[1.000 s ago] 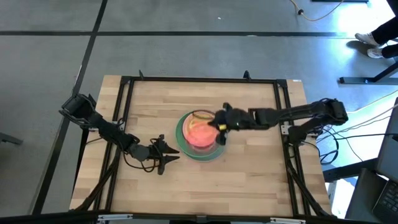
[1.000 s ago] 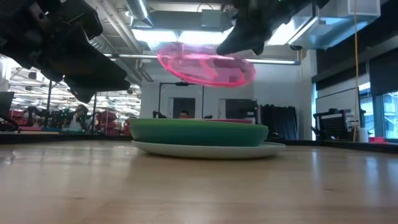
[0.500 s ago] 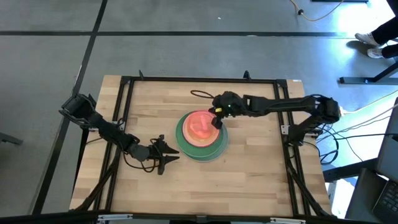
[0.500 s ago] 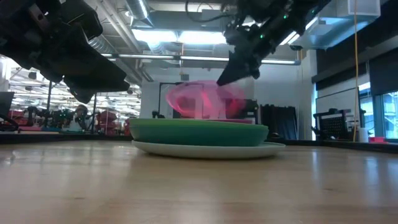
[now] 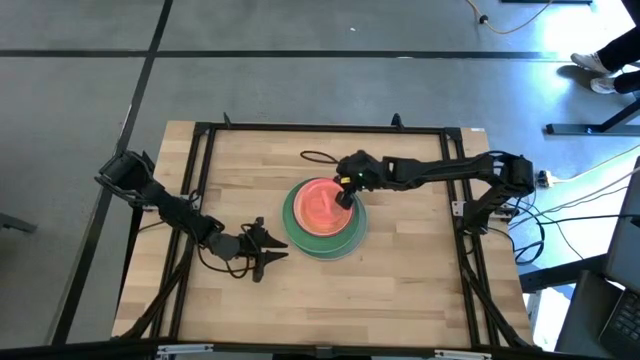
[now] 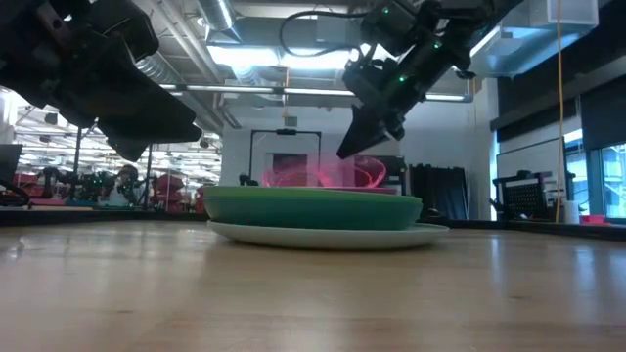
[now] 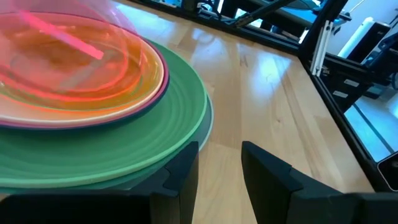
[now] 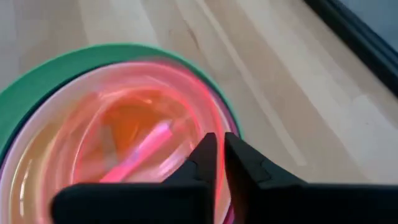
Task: Stack plastic plates
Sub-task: Stack the light pink plate on top of the light green plate, then return to Home Position
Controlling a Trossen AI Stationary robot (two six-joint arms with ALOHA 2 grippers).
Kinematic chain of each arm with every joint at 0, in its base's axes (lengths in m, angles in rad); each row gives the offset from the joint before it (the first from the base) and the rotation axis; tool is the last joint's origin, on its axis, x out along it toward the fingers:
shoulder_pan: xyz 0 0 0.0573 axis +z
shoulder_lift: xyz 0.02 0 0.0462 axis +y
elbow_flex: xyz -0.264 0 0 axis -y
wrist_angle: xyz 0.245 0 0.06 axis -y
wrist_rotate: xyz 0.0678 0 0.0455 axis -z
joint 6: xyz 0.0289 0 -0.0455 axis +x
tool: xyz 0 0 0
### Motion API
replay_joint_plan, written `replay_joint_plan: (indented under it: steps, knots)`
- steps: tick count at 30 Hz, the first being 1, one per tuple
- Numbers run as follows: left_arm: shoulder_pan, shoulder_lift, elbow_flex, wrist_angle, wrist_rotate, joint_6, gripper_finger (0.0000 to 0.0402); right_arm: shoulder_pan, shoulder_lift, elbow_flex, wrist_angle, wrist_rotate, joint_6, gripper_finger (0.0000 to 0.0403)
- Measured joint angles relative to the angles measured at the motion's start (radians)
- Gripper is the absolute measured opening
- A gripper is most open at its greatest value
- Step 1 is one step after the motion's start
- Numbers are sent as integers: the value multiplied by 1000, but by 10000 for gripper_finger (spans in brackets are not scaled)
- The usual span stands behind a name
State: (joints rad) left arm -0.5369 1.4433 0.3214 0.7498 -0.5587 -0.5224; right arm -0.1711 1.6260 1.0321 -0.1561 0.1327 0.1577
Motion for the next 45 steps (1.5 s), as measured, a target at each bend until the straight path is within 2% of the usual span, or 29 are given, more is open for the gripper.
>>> replay_joint_plan:
  steps: [5, 10, 15, 20, 25, 29, 33, 38, 42, 45]
  knots:
    - [0, 0, 0, 1, 0, 6, 115, 0, 0, 0, 13, 6, -8, 76]
    - [30, -55, 0, -1, 51, 94, 115, 3, -60, 45, -78, 5, -57, 115]
    - [85, -201, 0, -48, 110, 205, 115, 36, -199, 44, -113, 7, -86, 122]
    - [158, -387, 0, -217, 102, 308, 108, 73, -327, -16, -138, 9, -111, 122]
    - [218, -555, 0, -402, 109, 383, 72, 95, -428, -140, -118, 16, -138, 122]
    - [231, -655, 0, -499, 122, 448, 33, 92, -513, -277, -13, -4, -139, 122]
    - [233, -728, -28, -512, 116, 491, 5, 92, -623, -411, 102, -2, -139, 110]
    - [244, -824, -135, -467, 116, 507, 5, 92, -777, -551, 178, -8, -134, 61]
    - [290, -912, -218, -399, 202, 507, 2, 92, -908, -645, 235, -58, -135, 13]
    - [346, -983, -266, -393, 241, 506, 1, 92, -998, -710, 265, -73, -139, 7]
